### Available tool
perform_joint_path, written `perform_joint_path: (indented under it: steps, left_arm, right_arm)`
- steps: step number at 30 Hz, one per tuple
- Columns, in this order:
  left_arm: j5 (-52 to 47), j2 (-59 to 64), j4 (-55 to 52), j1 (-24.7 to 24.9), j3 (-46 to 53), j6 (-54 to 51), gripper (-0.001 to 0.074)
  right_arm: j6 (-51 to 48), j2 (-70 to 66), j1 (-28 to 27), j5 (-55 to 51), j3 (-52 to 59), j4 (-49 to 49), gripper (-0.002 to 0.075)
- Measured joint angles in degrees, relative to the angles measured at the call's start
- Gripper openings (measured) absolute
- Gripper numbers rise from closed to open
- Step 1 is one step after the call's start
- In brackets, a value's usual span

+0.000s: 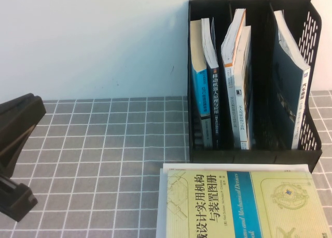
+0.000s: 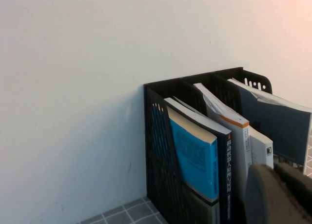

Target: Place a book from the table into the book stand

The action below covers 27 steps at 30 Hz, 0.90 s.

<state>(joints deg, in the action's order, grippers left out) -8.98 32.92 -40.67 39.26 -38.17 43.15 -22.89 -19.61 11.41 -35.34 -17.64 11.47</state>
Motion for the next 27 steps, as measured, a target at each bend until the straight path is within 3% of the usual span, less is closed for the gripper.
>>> perform_joint_path:
  steps: [18,22,27]
  left_arm:
    - [0.1,-0.6,-0.6,-0.1,0.6,0.1,0.0001]
    - [0.0,-6.2,-2.0,-4.4,4.2,-0.1,0.0001]
    - [1.3,-18.5,-1.8,-13.3,14.7,0.1,0.0001]
  right_arm:
    - [0.0,0.0,0.0,-0.2,0.0,0.1,-0.0003]
    - [0.0,0.0,0.0,-0.2,0.0,0.2,-0.0003]
    - [0.0,0.0,0.0,-0.2,0.0,0.5,-0.0003]
